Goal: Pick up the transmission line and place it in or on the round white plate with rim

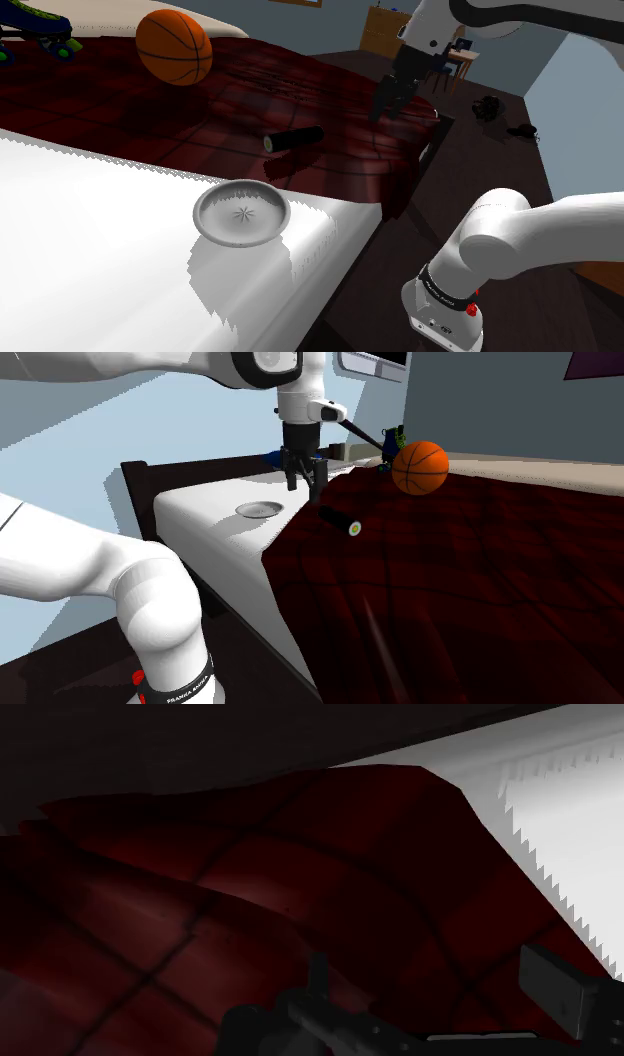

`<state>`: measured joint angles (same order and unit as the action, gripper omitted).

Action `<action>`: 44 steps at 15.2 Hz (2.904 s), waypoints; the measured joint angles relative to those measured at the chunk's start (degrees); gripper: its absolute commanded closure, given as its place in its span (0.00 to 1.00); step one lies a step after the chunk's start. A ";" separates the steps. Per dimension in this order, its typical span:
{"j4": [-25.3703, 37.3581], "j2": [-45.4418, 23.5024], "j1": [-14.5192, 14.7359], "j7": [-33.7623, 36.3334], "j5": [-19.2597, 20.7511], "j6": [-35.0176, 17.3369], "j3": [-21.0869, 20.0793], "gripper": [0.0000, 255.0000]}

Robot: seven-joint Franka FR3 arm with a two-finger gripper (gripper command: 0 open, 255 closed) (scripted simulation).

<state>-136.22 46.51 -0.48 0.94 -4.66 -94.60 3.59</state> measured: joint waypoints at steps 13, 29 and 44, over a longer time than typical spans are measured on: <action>11.61 -24.03 13.39 -40.47 4.79 -11.14 7.11 0.00; 15.62 -38.56 20.46 -66.28 5.14 -21.58 6.63 0.00; 15.48 -38.64 20.41 -66.47 5.13 -21.97 6.70 1.00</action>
<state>-120.74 7.86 19.93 -65.53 0.47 -116.57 10.30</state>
